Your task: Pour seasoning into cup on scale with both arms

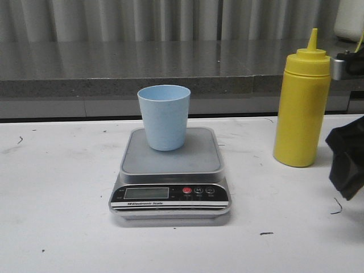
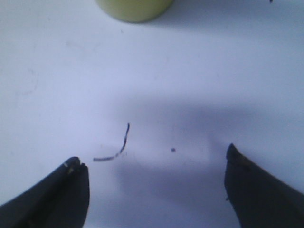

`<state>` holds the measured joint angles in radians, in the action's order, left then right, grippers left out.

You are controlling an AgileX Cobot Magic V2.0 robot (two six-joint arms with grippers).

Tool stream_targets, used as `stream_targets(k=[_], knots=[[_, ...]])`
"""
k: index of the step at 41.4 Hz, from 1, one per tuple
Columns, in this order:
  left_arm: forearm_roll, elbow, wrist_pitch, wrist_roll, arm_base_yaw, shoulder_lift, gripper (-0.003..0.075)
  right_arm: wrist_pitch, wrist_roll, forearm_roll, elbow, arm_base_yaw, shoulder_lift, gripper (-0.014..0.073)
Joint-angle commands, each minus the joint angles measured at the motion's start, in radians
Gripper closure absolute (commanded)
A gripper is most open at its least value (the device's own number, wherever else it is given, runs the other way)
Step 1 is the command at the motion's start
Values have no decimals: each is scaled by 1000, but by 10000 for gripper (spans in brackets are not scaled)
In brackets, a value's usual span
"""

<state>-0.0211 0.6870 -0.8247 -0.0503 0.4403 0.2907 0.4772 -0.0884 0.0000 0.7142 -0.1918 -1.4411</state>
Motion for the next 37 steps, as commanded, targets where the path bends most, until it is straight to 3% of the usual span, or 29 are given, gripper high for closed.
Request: stream_targets(k=[1,7,37], knots=[[-3,24,71,-8,-3,9,321,179,8,12,82,6,85,-10],[-3,24,71,-8,-3,9,321,304,68,33,118,6,199,-10],[-3,24,71,-8,-3,9,321,477,104,81,116,6,916,-10]])
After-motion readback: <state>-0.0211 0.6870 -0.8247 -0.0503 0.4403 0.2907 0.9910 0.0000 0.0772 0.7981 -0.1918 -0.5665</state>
